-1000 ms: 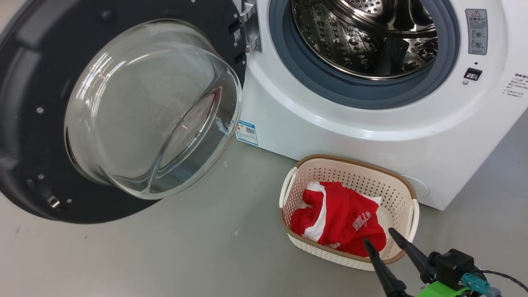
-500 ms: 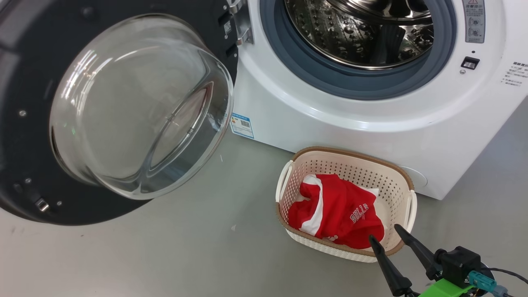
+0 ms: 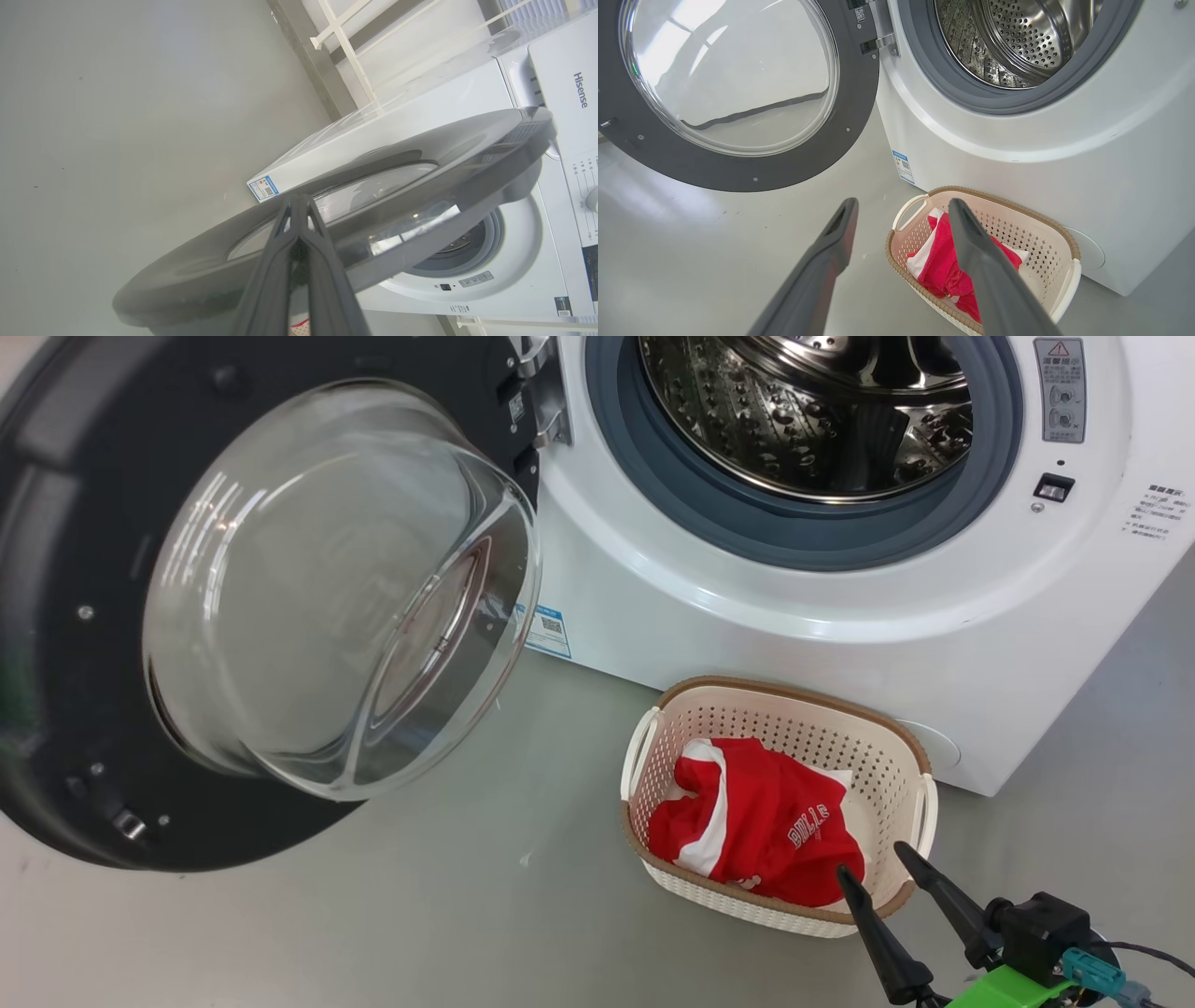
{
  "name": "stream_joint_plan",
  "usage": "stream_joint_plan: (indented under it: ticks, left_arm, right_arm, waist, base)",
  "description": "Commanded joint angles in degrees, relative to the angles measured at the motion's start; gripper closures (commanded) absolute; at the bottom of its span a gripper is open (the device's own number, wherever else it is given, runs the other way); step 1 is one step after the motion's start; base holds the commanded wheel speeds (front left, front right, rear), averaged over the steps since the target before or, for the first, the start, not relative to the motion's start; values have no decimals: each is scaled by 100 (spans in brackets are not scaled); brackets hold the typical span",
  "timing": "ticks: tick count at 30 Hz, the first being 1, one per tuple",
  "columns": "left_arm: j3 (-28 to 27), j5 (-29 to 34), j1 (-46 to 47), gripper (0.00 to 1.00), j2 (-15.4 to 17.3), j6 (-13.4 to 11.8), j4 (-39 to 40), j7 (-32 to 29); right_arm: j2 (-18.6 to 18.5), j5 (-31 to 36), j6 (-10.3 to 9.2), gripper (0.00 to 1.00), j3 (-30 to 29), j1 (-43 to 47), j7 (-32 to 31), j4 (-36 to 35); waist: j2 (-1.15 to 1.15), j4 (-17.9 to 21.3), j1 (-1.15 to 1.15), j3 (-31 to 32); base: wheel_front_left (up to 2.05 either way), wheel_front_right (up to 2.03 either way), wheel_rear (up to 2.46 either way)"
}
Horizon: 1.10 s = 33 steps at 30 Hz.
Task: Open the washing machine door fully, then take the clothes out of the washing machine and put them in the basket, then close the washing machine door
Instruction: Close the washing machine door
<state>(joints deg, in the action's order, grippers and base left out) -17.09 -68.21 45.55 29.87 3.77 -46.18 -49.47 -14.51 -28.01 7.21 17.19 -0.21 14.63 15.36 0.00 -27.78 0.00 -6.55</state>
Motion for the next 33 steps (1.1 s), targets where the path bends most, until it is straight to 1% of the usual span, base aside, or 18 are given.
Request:
stream_joint_plan:
  ticks: [1,10,21,28,33]
  left_arm:
    - [-15,-86,-94,100,239,120,226,-200]
    - [19,-469,-467,100,202,315,888,-839]
    - [156,-1035,-861,100,138,369,1841,-1479]
    - [320,-1383,-1060,100,-46,370,2541,-1704]
    - [516,-1488,-1159,100,-223,371,3007,-1717]
  right_arm:
    - [-45,61,28,0,69,11,37,-133]
    - [3,61,28,0,27,61,37,-133]
    - [33,73,28,0,-54,111,37,-145]
    - [43,70,28,0,-84,127,37,-150]
    - [50,76,28,0,-125,130,37,-161]
  waist:
    - [0,0,0,22]
    - [0,15,0,98]
    - [0,43,0,142]
    - [0,79,0,148]
    - [0,107,0,123]
  base:
    - [0,0,0]
    - [0,0,0]
    - [0,0,0]
    - [0,0,0]
    - [0,0,0]
